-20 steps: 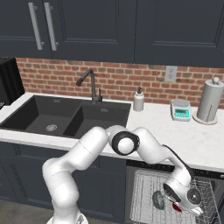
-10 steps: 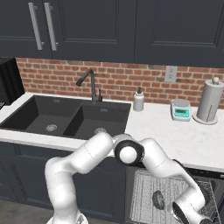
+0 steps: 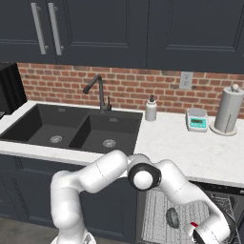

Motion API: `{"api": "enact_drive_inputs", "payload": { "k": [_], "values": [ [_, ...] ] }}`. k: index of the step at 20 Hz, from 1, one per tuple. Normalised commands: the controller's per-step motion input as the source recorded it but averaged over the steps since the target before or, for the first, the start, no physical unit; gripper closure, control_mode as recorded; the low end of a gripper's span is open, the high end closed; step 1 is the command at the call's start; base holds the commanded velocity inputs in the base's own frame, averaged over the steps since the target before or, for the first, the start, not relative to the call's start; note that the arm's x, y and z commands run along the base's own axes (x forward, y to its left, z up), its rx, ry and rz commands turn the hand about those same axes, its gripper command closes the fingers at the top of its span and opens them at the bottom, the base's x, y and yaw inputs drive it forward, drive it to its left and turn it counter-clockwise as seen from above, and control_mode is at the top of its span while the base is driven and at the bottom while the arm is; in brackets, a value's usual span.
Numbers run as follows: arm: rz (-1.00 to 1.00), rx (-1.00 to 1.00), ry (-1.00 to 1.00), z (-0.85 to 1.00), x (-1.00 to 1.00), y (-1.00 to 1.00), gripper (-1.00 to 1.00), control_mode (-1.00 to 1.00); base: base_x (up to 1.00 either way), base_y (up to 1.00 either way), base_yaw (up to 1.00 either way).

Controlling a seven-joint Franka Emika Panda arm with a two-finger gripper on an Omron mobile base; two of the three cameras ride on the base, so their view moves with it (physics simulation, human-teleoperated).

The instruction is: Pick up the cup and bowl from the counter, place them in the dishwasher, and close the dishwasher door.

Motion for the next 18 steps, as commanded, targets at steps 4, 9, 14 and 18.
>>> {"api": "enact_drive_inputs", "payload": {
  "k": [4,9,14,18],
  "values": [
    [0.0,0.02,-0.12,-0.08,0.38,0.0,1.0,-1.0,0.0,0.0,0.0],
    [0.0,0.0,-0.08,-0.12,0.52,0.0,1.0,-1.0,0.0,0.0,0.0],
    [0.0,0.0,-0.05,-0.23,0.5,0.0,1.0,-1.0,0.0,0.0,0.0],
    [0.0,-0.01,-0.01,-0.36,0.37,0.0,1.0,-1.0,0.0,0.0,0.0]
  ]
}}
